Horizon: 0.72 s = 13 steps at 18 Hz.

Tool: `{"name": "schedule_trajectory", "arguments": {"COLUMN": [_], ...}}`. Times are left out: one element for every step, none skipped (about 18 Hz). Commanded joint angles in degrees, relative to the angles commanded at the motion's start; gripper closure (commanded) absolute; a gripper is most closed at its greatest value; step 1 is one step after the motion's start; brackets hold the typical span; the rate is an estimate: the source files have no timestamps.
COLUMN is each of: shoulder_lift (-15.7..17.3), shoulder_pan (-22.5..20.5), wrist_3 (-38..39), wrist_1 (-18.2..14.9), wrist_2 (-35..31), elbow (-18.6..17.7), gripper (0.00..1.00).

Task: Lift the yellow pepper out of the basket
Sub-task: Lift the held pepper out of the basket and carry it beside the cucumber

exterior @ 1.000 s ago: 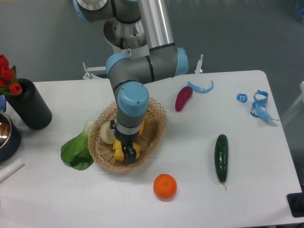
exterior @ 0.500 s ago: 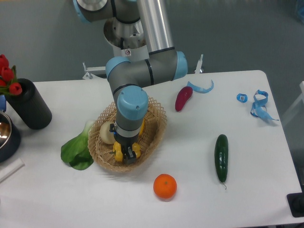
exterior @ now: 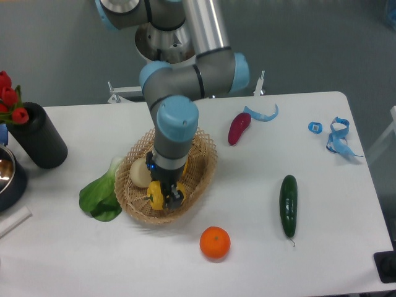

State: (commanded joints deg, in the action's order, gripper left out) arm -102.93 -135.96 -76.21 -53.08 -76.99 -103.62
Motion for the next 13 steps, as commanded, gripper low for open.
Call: {"name": "schedule_trajectory", "arguments": {"shoulder_lift": [0.97,1.59,2.2,2.73,2.74,2.65,2.65,2.39,2.12,2.03,1.86,1.86,1.6], "shoulder_pan": [-0.88,-2.11,-3.69,-5.27,-7.02,-8.87,-10.54,-12.12,-13.27,-14.5,-16.34,-17.58,-18.11], "wrist_3": [0.44,0.88,0.97,0.97,0.97,0.97,0.97,0.97,0.97,0.8,0.54,0.45,0.36], "wrist_1": [-0.09,-0.18,-0.62,-1.32,-2.02,-2.63,-2.99,-3.6,-4.13,-4.22,-4.4,-4.49,-4.31], "wrist_2": [-0.17,-0.35,-0.61,-0.96,-1.14,-1.14,-1.14,-1.14,-1.23,-1.49,-1.58,-1.5,-1.58], "elbow": [0.17,0.52,0.88,1.4,2.02,2.54,3.16,3.69,3.95,3.78,3.69,3.6,3.34], "gripper": [0.72,0.72,0.73,0.73,0.73,0.74,0.74,0.74,0.74,0.74,0.74,0.74,0.74]}}
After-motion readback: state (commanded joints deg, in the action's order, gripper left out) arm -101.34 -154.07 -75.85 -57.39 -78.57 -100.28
